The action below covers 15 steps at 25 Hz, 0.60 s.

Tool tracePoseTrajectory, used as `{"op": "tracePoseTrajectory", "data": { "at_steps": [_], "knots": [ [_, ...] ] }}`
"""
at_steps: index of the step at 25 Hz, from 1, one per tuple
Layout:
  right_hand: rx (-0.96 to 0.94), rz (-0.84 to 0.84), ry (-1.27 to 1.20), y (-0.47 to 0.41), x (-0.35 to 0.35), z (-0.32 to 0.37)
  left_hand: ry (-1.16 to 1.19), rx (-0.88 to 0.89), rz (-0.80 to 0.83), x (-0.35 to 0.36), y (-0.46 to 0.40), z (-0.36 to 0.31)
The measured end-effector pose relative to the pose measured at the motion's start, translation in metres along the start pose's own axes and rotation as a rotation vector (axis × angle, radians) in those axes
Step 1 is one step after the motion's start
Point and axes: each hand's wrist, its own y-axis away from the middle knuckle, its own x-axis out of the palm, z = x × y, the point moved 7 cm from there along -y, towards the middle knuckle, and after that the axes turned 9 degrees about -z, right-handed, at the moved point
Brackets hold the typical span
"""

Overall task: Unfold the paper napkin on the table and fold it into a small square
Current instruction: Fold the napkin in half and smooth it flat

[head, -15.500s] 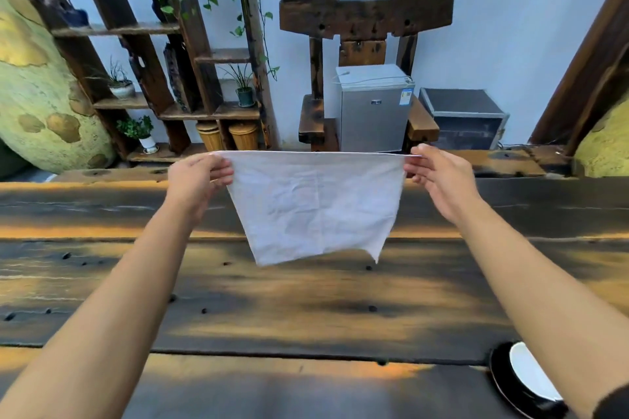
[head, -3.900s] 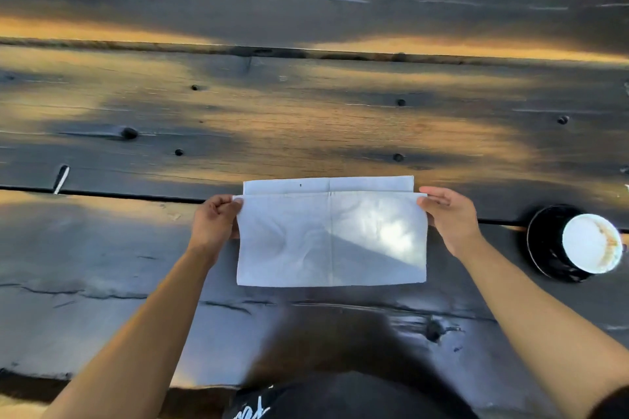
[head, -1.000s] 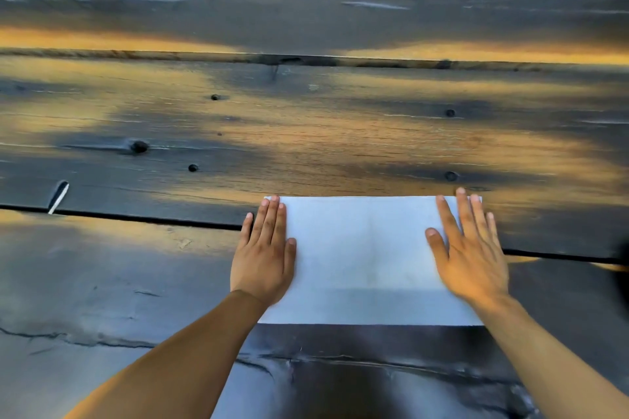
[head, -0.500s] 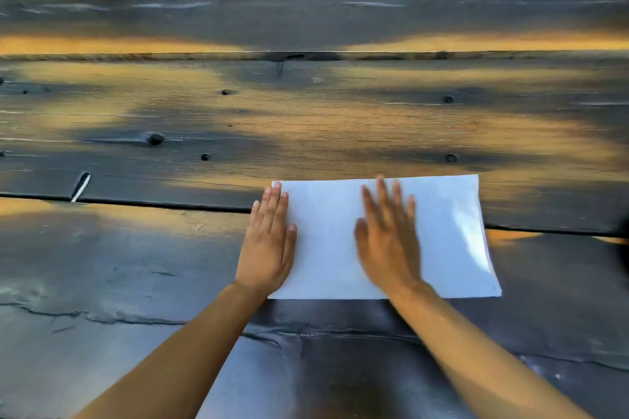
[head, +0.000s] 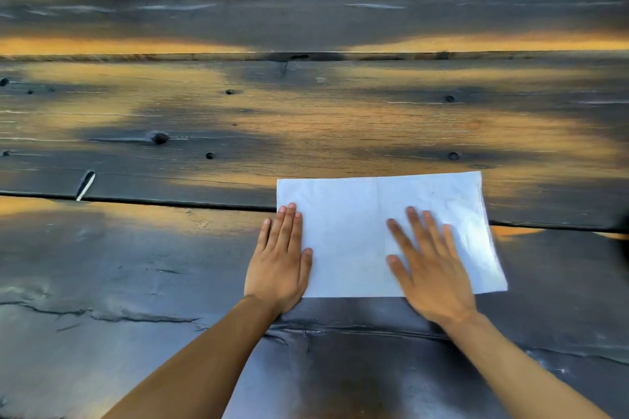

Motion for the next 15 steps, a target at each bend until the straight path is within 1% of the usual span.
{"op": "tracePoseTrajectory", "data": {
  "at_steps": [1,3,5,7,9,11,13,15],
  "knots": [
    [0.056,-0.001,0.001,0.005,-0.004,-0.026,0.002,-0.002,0.006,0.000,-0.001,0.000],
    [0.101,0.012,-0.009,0.014,-0.009,-0.056,0.008,-0.007,0.012,0.000,-0.001,-0.001],
    [0.127,0.012,-0.001,0.018,-0.008,-0.061,0.001,-0.006,0.018,-0.001,-0.001,-0.001],
    [0.202,-0.012,-0.030,0.012,-0.008,-0.048,0.001,-0.005,0.025,-0.001,-0.001,-0.001],
    [0.221,-0.052,-0.087,0.000,-0.012,-0.010,-0.003,-0.002,0.027,-0.001,-0.001,-0.001],
    [0.101,-0.071,-0.144,-0.014,-0.014,0.056,0.002,-0.003,0.019,-0.001,-0.001,-0.001],
    [-0.054,-0.022,-0.178,-0.023,-0.005,0.124,-0.003,0.008,0.012,-0.001,0.000,-0.001],
    [-0.109,0.017,-0.186,-0.023,0.008,0.153,-0.015,0.017,0.006,0.000,0.001,0.000]
  ]
}}
